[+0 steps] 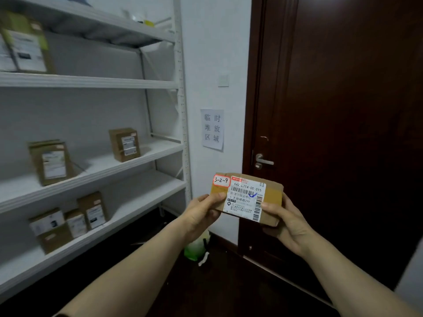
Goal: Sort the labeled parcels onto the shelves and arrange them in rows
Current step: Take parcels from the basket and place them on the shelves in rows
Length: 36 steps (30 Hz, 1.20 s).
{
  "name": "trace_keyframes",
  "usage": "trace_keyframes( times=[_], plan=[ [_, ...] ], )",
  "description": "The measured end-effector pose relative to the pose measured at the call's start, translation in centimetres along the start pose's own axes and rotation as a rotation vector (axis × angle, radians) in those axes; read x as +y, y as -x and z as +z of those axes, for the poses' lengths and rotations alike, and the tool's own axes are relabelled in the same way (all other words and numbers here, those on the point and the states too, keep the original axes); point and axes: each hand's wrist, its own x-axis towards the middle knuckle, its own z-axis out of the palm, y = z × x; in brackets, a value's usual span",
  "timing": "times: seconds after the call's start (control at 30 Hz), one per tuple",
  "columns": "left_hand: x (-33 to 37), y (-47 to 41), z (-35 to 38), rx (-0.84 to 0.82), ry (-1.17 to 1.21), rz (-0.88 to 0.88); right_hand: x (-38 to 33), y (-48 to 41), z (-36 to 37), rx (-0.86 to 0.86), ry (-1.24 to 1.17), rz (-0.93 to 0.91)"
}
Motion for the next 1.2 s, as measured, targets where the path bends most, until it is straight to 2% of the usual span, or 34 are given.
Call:
trace_keyframes(
  times=[0.13, 0.33, 0.5, 0.67, 1.03, 1.2],
  plan=[
    [1.8, 0.4, -3.5, 0.098, 0.035, 0.045, 1.4, -3.0, 4.0, -0.05, -0.04, 0.045],
    [5.8, -1.0, -9.5, 0.162, -0.095, 0.064, 2.1, -9.6, 10.1, -0.144, -0.028, 0.027],
    [9.7, -3.3, -15.8, 0.224, -0.056, 0.124, 3.1, -15.8, 16.4, -0.228, -0.043, 0.035],
    [13.0, -6.4, -22.3, 0.266, -0.153, 0.122, 4.5, -21.5, 21.4, -0.241, -0.024, 0.041],
    [15.2, -15.0, -30.3, 0.439, -0.114, 0.105, 7.5, -34.6, 26.2, -0.29, -0.023, 0.107],
    [15.4, -20.1, -32.6, 0.553, -0.089, 0.12, 9.4, -42.3, 26.8, -0.34, -0.029, 0.201]
  ],
)
